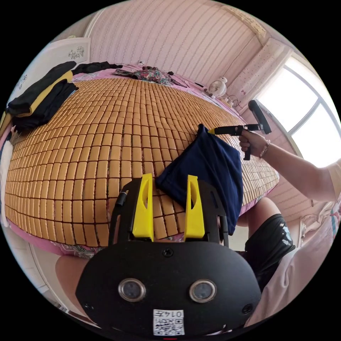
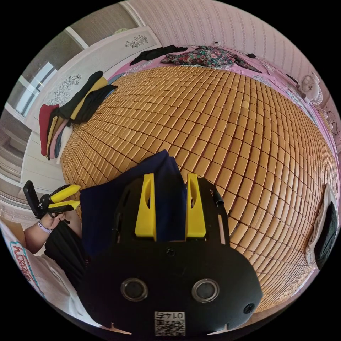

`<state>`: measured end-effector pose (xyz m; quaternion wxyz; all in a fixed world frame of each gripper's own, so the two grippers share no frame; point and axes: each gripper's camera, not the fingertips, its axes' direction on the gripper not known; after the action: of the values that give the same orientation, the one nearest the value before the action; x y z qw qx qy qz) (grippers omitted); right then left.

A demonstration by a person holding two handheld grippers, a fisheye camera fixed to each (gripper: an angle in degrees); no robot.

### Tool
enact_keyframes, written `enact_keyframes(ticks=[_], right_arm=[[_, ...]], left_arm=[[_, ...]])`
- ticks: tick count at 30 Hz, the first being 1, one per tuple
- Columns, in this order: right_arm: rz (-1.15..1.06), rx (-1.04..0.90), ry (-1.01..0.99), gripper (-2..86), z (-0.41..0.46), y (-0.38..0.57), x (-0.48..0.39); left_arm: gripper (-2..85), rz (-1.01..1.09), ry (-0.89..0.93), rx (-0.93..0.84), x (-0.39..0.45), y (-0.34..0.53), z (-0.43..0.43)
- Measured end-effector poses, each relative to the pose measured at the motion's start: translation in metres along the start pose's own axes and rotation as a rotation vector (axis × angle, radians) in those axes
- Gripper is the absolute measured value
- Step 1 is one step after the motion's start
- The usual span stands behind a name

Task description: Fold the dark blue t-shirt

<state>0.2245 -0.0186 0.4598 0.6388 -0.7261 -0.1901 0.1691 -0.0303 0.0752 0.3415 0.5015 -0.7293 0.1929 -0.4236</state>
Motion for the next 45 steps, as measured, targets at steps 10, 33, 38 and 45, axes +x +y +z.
enact_keyframes(ticks=[10,33,38,45], right_arm=[[-0.033,0.06,-0.019,2.4,-0.039,0.017,-0.033],[-0.592,0.582,-0.198,5.7,-0.201,-0.198,-0.297],[-0.357,0.348,-0.113,10.2,-0.146,-0.354,-0.372],[-0.446,0.183,-0.139,8.9,-0.025,-0.238,-0.323]], left_arm=[[2.2,0.127,-0.073,-0.146,0.032,-0.003,-0.008],[3.3,0.07,-0.491,0.542,-0.037,-0.022,-0.29],[5.2,-0.316,-0.5,0.6,-0.153,-0.094,-0.326],[6.4,-0.234,-0.494,0.519,-0.131,-0.017,-0.277]])
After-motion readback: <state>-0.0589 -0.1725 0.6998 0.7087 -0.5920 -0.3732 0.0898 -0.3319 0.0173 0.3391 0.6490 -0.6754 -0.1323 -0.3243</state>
